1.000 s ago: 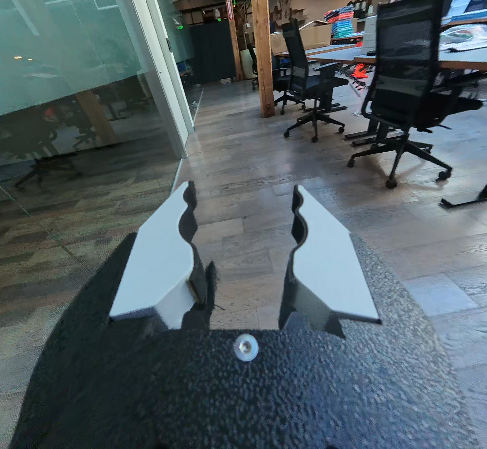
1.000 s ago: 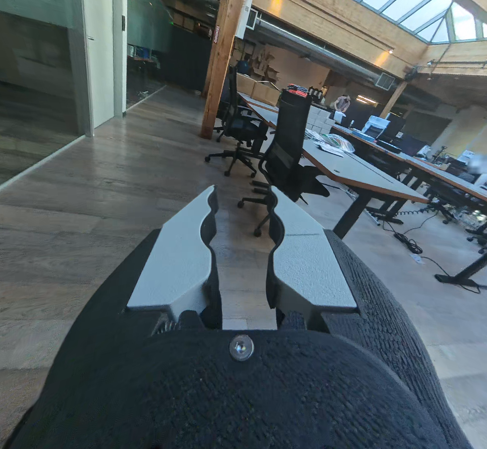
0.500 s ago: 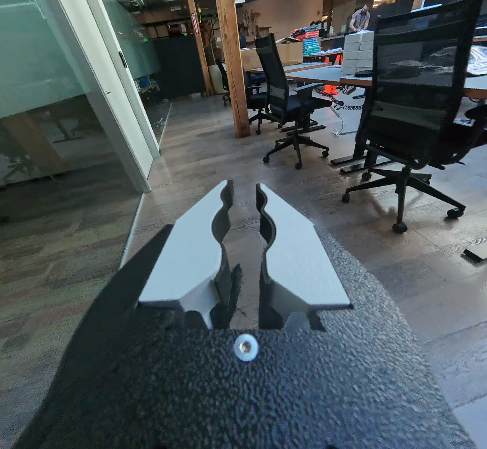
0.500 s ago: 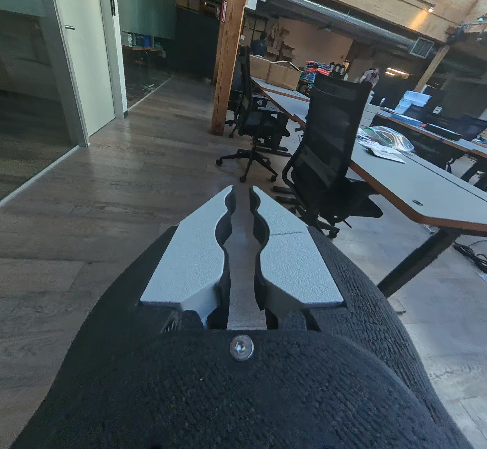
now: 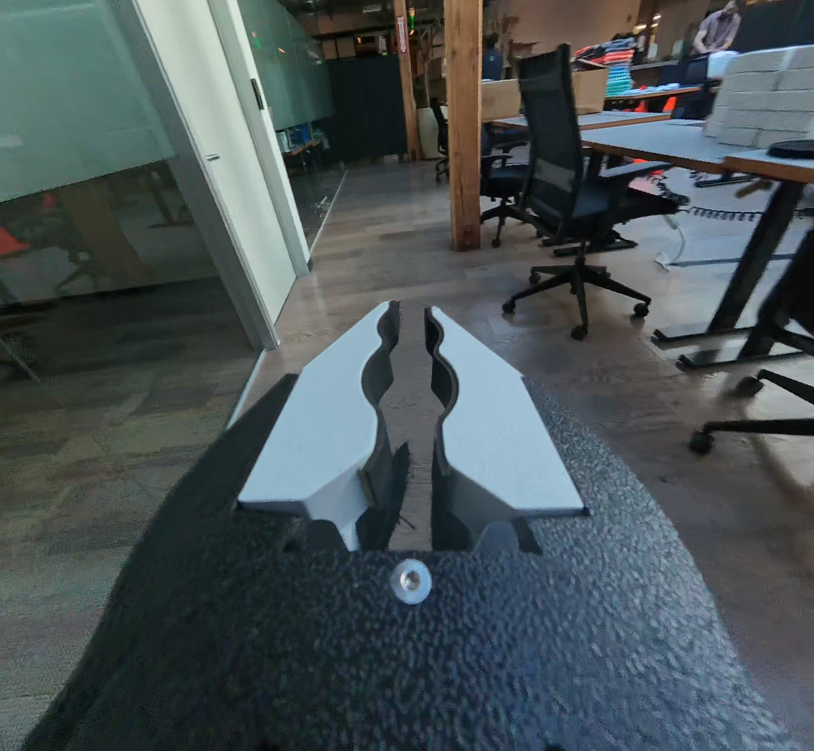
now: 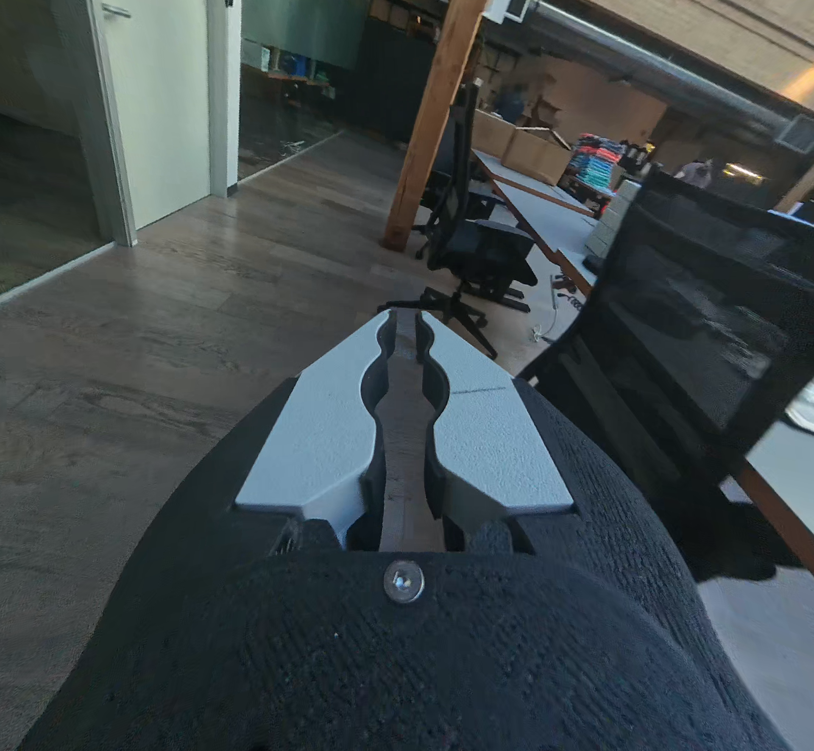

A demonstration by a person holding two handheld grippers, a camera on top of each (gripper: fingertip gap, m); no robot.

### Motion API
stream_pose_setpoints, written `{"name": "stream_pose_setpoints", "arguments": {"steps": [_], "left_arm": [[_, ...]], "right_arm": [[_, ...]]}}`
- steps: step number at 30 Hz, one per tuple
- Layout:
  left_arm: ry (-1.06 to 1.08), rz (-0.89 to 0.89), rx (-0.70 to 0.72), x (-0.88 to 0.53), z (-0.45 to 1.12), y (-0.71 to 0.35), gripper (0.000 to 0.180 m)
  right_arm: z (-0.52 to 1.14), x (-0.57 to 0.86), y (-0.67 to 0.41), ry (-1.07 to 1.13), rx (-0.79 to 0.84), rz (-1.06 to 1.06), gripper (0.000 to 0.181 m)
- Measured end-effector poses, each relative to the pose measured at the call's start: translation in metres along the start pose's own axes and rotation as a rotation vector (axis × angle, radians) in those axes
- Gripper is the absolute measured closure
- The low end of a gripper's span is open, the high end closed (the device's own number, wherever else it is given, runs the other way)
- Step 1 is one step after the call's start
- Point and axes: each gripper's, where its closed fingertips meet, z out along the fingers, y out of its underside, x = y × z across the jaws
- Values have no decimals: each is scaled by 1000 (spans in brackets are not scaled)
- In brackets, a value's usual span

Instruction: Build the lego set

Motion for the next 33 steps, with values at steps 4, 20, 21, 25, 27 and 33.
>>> {"name": "stream_pose_setpoints", "arguments": {"steps": [4, 20, 21, 25, 27, 33], "left_arm": [[-132, -19, -21, -45, 85, 4, 176], [-75, 18, -69, -117, 575, 3, 156], [-49, -11, -48, -114, 616, -5, 149], [10, -126, 8, -100, 772, -15, 121], [9, -152, 26, -95, 844, -10, 115], [-97, -137, -77, -104, 1018, 13, 102]], "right_arm": [[151, -24, -17, -123, 19, 21, 172], [665, -100, -82, -258, 119, 84, 149], [691, -92, -79, -245, 106, 110, 146], [786, -66, -50, -199, 55, 122, 136], [843, -55, -33, -171, 25, 87, 134], [1057, -33, -26, -131, -23, 111, 125]]}}
